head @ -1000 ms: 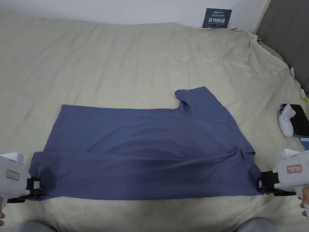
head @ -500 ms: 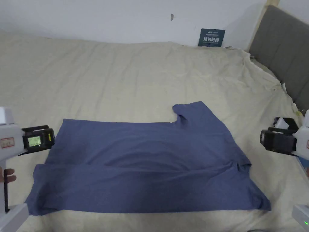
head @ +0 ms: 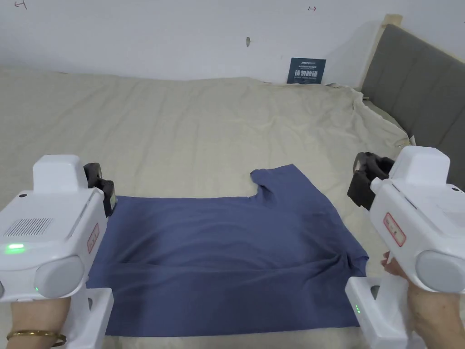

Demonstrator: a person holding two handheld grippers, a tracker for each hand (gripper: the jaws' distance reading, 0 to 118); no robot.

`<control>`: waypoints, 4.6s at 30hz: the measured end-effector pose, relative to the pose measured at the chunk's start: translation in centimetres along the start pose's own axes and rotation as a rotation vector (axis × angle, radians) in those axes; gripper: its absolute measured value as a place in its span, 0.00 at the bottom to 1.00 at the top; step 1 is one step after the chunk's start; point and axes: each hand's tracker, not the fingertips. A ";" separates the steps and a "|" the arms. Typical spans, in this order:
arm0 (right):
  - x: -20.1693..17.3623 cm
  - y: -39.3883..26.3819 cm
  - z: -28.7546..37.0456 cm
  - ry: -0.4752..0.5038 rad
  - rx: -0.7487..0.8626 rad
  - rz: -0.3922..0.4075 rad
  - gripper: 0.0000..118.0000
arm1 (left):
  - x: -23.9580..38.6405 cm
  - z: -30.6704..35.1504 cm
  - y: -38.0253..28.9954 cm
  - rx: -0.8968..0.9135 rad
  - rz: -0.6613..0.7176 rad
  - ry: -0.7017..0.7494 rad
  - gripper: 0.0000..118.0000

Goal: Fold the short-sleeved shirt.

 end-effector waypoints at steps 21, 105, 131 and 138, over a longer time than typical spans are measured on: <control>1.1 0.5 -16.5 0.041 -0.347 0.033 0.01 | 0.6 -2.7 1.5 0.017 0.033 0.003 0.00; 7.5 -1.7 -25.6 -0.061 -0.767 -0.082 0.01 | -12.0 -21.4 2.1 -0.594 0.203 0.008 0.00; 13.5 -15.0 -5.9 -0.096 -0.940 -0.131 0.01 | -12.9 -3.1 -11.8 -0.830 0.121 0.077 0.00; 12.7 -15.4 -4.4 -0.102 -0.943 -0.187 0.54 | -13.1 -2.1 -11.9 -0.838 0.111 0.178 0.63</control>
